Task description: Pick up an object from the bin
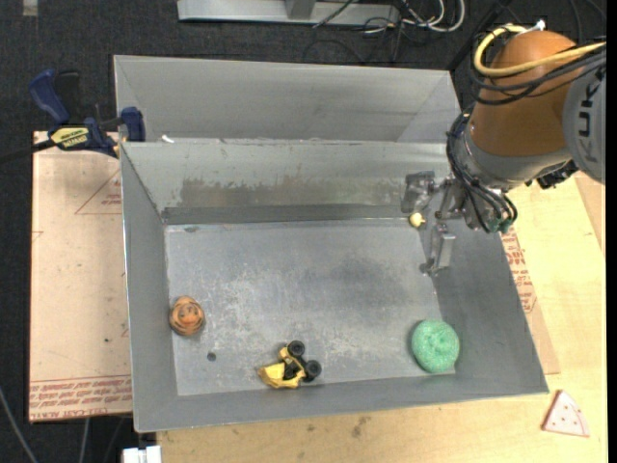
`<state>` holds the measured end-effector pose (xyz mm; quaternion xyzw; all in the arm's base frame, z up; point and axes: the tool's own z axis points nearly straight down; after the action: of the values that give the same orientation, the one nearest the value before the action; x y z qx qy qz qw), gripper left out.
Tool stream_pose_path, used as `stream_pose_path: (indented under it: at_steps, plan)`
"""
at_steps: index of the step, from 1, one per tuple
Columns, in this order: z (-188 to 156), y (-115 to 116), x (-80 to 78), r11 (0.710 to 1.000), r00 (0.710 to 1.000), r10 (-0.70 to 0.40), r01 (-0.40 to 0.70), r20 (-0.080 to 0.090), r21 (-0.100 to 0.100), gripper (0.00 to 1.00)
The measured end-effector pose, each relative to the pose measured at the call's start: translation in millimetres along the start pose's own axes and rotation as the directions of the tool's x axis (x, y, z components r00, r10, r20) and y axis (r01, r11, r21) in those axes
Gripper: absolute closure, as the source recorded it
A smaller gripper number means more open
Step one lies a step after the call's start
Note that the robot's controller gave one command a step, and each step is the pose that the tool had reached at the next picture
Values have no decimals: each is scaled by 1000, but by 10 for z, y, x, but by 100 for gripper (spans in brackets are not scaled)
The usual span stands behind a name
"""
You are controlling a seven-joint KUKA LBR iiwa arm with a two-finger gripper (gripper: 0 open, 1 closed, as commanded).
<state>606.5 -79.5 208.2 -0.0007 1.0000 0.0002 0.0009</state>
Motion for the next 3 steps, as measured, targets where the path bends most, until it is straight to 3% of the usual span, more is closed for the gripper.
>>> stream_pose_path:
  at_steps: [1, 2, 3]
  plan:
    - [0, 0, 0, 1000, 1000, 0, 0, 0, 0, 0]
    - [390, -132, 242, 999, 999, -38, 38, 6, 0, 0]
    - [829, -168, 553, 989, 989, -151, 151, 0, 0, 0]
